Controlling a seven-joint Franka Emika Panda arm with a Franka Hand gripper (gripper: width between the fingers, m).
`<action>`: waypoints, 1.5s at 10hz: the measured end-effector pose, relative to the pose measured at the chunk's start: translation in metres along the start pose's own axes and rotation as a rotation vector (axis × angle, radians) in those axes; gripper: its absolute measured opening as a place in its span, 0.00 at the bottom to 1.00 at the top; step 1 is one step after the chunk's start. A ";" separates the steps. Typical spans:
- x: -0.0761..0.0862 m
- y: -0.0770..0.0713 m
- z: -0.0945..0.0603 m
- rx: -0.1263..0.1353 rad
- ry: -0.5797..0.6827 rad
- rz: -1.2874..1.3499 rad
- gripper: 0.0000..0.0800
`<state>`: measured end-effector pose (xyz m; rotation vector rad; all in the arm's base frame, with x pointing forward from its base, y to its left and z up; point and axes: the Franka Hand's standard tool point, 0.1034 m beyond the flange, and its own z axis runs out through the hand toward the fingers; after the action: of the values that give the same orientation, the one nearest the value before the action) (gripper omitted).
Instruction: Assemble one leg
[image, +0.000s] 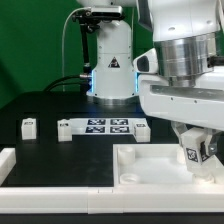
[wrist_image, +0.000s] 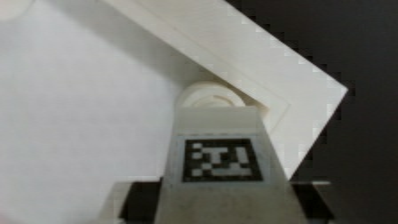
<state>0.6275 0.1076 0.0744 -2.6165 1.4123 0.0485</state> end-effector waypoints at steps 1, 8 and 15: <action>-0.002 -0.001 0.000 -0.001 0.002 0.110 0.36; -0.007 -0.002 0.001 -0.004 -0.016 -0.083 0.78; -0.005 0.002 0.003 -0.002 -0.019 -0.870 0.81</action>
Offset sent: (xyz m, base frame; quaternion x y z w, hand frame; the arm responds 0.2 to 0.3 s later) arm 0.0000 0.0000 0.0000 0.0000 0.0000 0.0000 1.0000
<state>0.6228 0.1114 0.0716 -2.9630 0.1756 -0.0364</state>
